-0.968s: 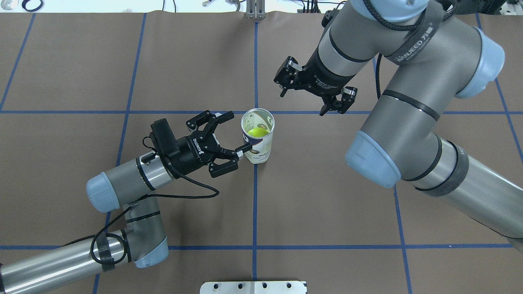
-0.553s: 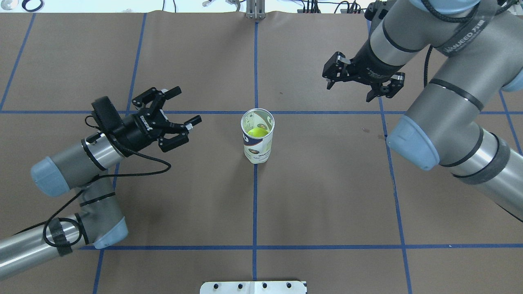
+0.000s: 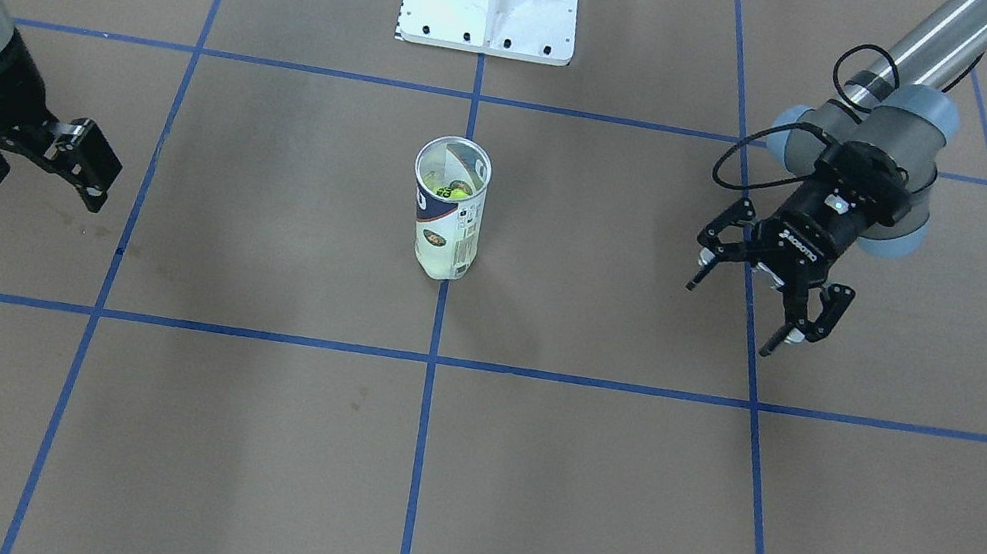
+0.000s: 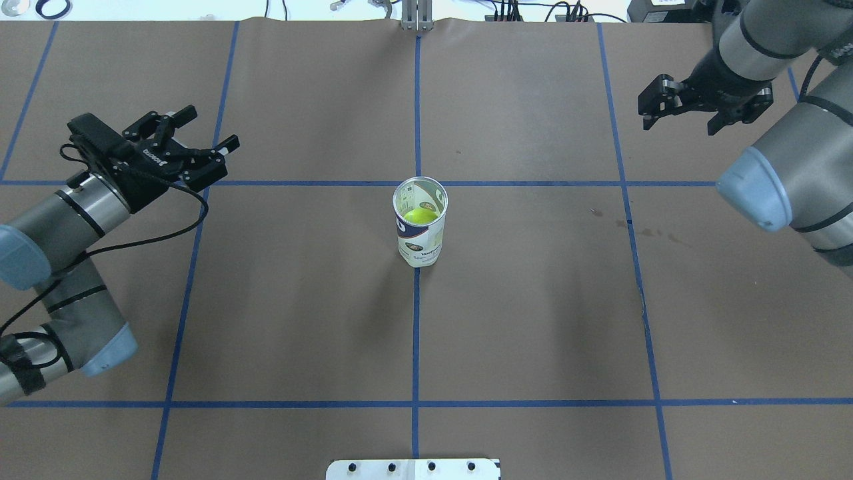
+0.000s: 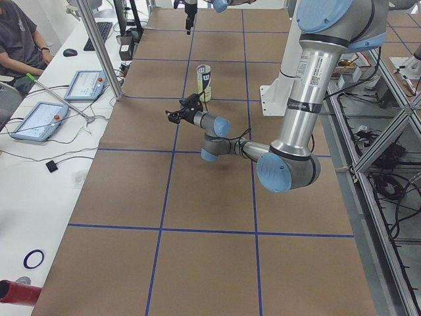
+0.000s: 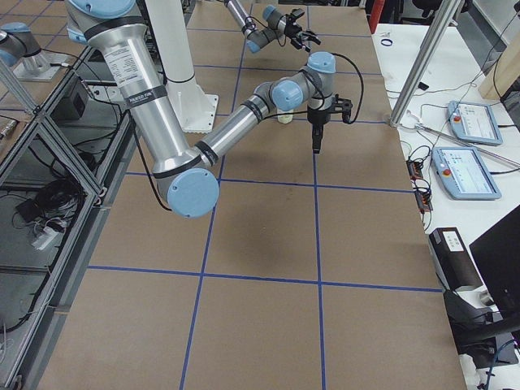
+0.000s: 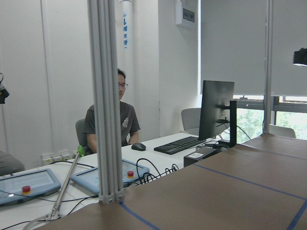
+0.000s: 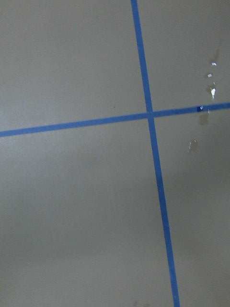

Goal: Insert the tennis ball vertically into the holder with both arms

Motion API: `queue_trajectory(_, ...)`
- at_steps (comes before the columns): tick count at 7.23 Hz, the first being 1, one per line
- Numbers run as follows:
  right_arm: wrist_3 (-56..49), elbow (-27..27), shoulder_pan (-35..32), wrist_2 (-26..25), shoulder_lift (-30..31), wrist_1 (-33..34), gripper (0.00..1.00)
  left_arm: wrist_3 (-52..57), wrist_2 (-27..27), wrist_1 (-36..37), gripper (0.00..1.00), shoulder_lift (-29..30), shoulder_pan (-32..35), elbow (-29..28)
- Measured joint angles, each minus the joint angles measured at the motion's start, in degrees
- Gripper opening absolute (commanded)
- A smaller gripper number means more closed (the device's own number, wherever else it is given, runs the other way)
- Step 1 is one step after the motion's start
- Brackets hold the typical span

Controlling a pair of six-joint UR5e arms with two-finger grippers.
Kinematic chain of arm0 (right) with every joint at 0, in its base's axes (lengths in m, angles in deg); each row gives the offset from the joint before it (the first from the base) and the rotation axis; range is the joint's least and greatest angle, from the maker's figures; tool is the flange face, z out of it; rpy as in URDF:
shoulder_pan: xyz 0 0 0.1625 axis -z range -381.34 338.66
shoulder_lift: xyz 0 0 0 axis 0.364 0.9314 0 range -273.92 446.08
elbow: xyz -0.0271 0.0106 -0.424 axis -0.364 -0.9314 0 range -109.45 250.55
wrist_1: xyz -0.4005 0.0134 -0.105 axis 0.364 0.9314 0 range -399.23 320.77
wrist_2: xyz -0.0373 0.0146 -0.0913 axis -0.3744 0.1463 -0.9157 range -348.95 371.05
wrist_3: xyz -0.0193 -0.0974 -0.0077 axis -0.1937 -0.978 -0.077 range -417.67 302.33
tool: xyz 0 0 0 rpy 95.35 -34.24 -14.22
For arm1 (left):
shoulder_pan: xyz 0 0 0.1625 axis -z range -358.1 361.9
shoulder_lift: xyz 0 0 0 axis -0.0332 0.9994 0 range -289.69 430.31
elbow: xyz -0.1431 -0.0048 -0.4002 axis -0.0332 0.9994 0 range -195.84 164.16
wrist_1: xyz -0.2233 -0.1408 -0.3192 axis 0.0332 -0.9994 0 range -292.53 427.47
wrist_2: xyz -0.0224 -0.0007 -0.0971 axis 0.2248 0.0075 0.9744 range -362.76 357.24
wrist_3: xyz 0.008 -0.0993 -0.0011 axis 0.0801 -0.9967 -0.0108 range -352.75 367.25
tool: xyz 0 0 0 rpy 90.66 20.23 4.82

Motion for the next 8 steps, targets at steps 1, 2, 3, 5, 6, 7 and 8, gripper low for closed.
queue_trajectory(1, -2.7, -1.18, -1.31, -0.04, 0.5, -0.17, 0.98, -1.88, 0.9, 4.07, 0.99, -2.36, 2.72, -0.08)
queue_trajectory(2, -4.66, -1.82, -2.34, -0.06, 1.4, -0.87, 0.98, -2.45, 2.97, 8.43, 0.99, -3.13, 6.67, -0.43)
queue_trajectory(3, -6.25, -2.48, -3.27, -0.09, 2.28, -2.14, 0.98, -2.51, 6.28, 12.52, 0.99, -3.11, 10.3, -0.91)
queue_trajectory(5, -9.87, -6.05, -5.6, -0.14, 3.06, -5.97, 0.98, -0.66, 15.28, 20.97, 0.99, -3.18, 17.03, -1.34)
queue_trajectory(6, -12.18, -8.86, -7.07, -0.1, 3.14, -8.3, 0.98, 2.79, 19.42, 26.41, 0.99, -3.22, 20.39, -1.32)
queue_trajectory(7, -13.74, -11.52, -8.15, -0.06, 3.16, -10.38, 0.98, 6.49, 22.85, 33.33, 0.99, -3.14, 23.47, -1.22)
queue_trajectory(8, -14.73, -13.55, -8.84, 0.0, 3.15, -11.61, 0.98, 9.21, 25.97, 40.38, 0.99, -3.01, 26.08, -1.13)
